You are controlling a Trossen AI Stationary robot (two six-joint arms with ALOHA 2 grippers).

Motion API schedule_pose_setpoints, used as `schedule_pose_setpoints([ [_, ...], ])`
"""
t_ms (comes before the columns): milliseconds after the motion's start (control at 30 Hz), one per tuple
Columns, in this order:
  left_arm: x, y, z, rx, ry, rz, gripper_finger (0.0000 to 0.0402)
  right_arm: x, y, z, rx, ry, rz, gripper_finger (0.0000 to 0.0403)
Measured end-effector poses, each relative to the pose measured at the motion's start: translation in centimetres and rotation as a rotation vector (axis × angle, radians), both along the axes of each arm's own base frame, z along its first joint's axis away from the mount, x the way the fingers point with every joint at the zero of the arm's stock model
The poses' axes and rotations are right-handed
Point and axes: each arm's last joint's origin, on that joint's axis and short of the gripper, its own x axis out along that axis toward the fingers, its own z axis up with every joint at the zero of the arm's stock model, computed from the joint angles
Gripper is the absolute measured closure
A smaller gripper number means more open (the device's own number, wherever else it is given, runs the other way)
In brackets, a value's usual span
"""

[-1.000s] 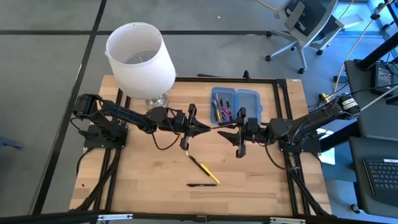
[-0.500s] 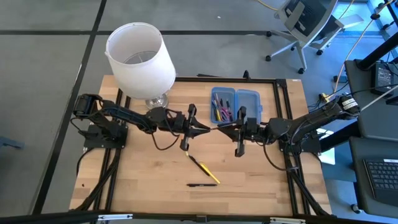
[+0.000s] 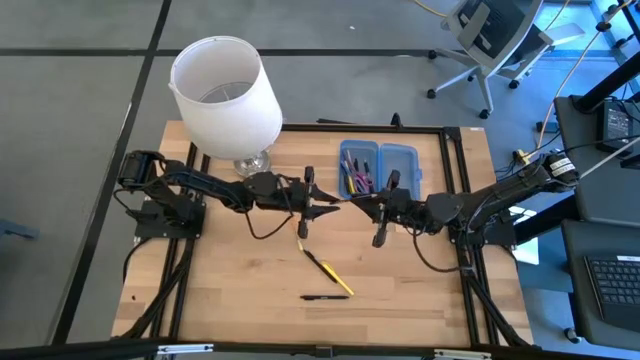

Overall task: Pick & place school supplies into a supply box
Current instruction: Put the black pencil into the blue supply box

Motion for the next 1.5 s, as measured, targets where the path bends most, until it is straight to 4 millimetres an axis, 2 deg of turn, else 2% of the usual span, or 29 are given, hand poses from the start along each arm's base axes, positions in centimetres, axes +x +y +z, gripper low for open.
schedule_pose_setpoints([
  [167, 0.0, 0.0, -1.5, -0.068, 0.169, 0.011, 0.0323, 0.1, -0.3, -0.5, -0.006, 0.045, -0.036, 0.0369],
  [333, -0.5, -0.1, -3.7, -0.169, 0.4, 0.022, 0.0319, -0.1, -1.7, -0.7, 0.045, 0.079, -0.115, 0.0371],
  [467, -0.8, -0.1, -4.7, -0.235, 0.503, 0.05, 0.0322, -0.5, -3.6, -1.0, 0.133, 0.157, -0.171, 0.0371],
  [667, -0.9, -0.3, -4.8, -0.253, 0.524, 0.051, 0.0325, -0.3, -7.6, -1.2, 0.303, 0.382, -0.207, 0.0371],
  [933, -1.0, -0.3, -5.0, -0.371, 0.543, 0.065, 0.0321, -0.4, -13.6, -3.7, 0.612, 0.545, -0.193, 0.0369],
  [1067, -1.1, -0.6, -5.1, -0.4, 0.568, 0.017, 0.0325, 0.1, -15.8, -5.7, 0.639, 0.63, -0.2, 0.0368],
  [1267, -1.5, -1.3, -5.8, -0.396, 0.656, 0.039, 0.0326, 1.0, -18.3, -8.7, 0.646, 0.737, -0.217, 0.0367],
  [1367, -1.9, -1.7, -6.3, -0.35, 0.715, 0.043, 0.033, 1.0, -19.2, -9.7, 0.666, 0.767, -0.239, 0.0367],
  [1500, -2.5, -2.3, -7.0, -0.144, 0.799, 0.007, 0.0336, 1.1, -20.0, -10.8, 0.721, 0.793, -0.211, 0.0367],
])
